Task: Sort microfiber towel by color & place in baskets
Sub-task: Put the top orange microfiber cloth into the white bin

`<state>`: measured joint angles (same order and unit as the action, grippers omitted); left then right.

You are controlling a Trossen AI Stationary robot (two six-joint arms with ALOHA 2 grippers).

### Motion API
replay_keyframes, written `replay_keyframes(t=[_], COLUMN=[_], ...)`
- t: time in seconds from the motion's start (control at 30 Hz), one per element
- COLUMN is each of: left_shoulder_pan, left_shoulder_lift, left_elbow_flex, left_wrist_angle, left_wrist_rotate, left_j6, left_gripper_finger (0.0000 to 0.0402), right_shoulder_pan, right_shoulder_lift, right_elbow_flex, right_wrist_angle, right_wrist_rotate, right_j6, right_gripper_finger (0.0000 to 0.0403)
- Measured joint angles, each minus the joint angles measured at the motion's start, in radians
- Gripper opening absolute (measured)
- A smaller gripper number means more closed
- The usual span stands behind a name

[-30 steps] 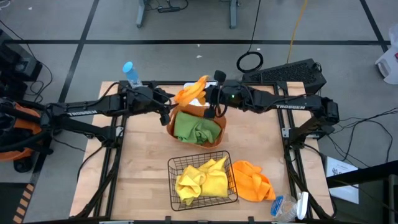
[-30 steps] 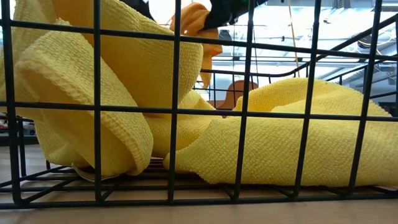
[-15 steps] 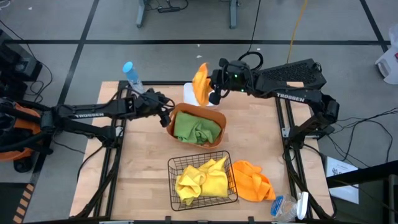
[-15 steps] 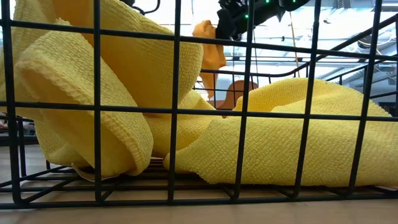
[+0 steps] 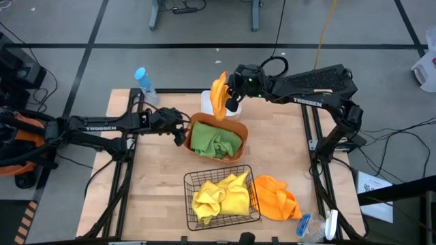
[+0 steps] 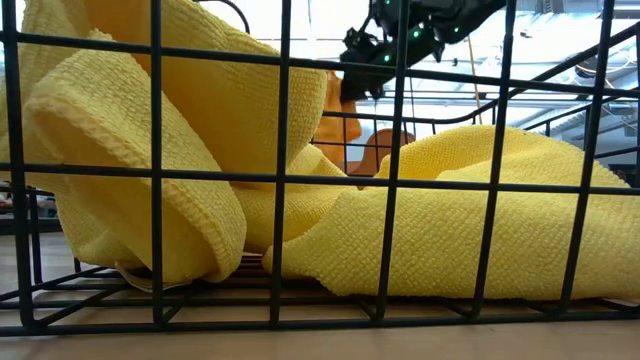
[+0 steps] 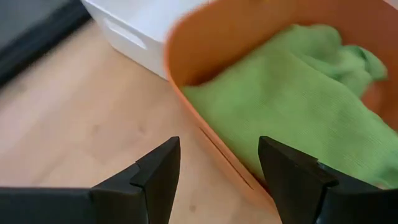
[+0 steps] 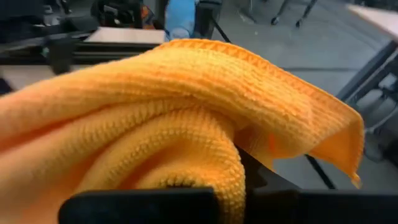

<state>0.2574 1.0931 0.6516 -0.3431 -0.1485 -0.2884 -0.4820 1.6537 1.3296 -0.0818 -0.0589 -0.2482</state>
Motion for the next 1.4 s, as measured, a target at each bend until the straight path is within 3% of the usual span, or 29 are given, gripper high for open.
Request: replay_keyframes(t=[0.4, 0.67, 1.13, 1.4], left_shoulder_pan=[-0.146, -0.239, -0.253, -0.253], left_shoulder_lift=[0.0, 0.0, -0.001, -0.001], left_elbow_flex=[-0.022, -0.022, -0.022, -0.022], left_wrist_angle=[0.046, 0.065, -0.052, -0.053], left_wrist_rotate=[0.138, 0.145, 0.152, 0.149], left_j6=[-0.047, -0.047, 0.001, 0.034], left_gripper_finger=[0.0223, 0.0223, 0.0223, 0.0223], right_shoulder_pan=[-0.086, -0.098, -0.092, -0.089], right_shoulder_lift=[0.031, 0.042, 0.176, 0.179], right_elbow_flex=[0.0, 0.0, -0.001, -0.001], right_wrist_angle=[0.049, 0.08, 0.054, -0.064], right_wrist_rotate=[0.005, 0.001, 0.008, 0.01], right_j6=[0.091, 0.129, 0.159, 0.177], right_gripper_finger=[0.0, 0.0, 0.0, 0.0059])
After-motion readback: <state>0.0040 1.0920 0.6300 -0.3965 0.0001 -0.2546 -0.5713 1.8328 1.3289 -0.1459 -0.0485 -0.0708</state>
